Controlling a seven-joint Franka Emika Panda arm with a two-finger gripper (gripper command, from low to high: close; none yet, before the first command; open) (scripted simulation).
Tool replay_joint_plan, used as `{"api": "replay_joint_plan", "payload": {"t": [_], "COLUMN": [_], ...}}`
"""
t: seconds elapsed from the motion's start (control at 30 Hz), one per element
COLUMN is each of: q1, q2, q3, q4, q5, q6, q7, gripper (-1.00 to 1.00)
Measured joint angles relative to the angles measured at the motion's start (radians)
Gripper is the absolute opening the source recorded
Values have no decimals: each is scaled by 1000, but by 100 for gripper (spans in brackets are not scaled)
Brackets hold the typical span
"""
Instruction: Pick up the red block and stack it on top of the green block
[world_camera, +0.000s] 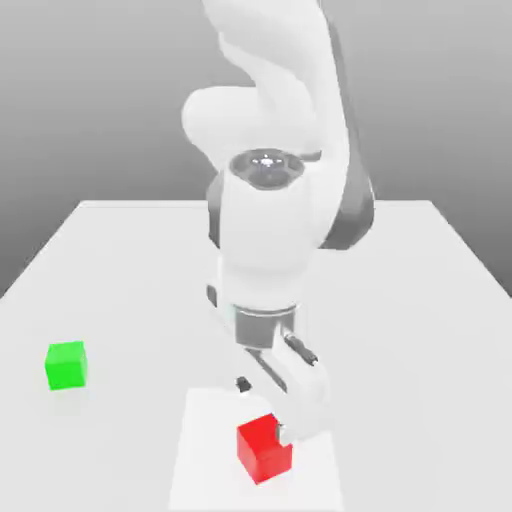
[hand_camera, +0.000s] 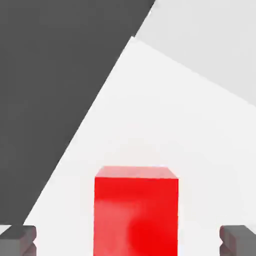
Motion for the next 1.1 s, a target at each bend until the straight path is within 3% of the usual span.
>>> {"api": "replay_joint_plan", "payload": {"t": [0.03, 0.07, 0.3, 0.5, 1.1], "q1": [14, 29, 34, -14, -501], "q2": [36, 72, 81, -98, -305], "q3": [-18, -37, -43, 7, -249], "q4": [5, 11, 12, -20, -141], "q5": [-20, -39, -44, 58, 86], "q6": [29, 59, 68, -77, -159], "q7": [16, 30, 35, -60, -808], "gripper": [0, -100, -100, -100, -100]}}
